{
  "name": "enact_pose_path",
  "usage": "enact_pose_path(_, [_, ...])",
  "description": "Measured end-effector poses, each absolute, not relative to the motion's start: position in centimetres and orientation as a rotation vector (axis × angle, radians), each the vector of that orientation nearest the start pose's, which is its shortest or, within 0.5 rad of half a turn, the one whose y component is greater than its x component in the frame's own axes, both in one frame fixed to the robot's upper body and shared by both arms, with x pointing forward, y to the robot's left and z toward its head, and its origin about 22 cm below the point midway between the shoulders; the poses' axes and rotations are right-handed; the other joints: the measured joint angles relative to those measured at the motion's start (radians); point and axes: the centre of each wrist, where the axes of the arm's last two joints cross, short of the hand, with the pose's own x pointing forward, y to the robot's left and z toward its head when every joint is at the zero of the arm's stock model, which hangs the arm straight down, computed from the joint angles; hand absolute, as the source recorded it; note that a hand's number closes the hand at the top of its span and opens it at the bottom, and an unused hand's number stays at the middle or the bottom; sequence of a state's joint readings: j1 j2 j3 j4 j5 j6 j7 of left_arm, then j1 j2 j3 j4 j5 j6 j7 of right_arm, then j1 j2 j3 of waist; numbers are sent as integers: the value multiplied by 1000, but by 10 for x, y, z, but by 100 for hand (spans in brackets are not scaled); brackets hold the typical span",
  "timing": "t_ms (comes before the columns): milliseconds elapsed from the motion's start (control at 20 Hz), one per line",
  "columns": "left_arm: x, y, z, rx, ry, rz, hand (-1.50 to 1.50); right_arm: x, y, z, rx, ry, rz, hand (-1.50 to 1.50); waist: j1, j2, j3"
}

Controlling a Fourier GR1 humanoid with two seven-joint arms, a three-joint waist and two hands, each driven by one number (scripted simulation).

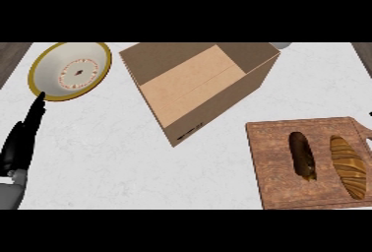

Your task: Pick the croissant from the cutting board and place it in the cardboard box

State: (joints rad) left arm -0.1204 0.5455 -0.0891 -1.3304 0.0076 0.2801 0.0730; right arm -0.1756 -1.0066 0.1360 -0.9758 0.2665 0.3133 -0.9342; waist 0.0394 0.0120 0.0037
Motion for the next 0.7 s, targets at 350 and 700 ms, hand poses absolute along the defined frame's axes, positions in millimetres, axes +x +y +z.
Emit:
enact_pose_path(350, [276, 345, 21, 631, -1383, -228, 0, 282, -483, 89, -278, -1370, 1529, -150, -6, -3, -2])
enact_pose_path(700, [267, 354, 15, 632, -1377, -222, 0, 305, -465, 74, -267, -1271, 1635, -150, -18, -8, -3])
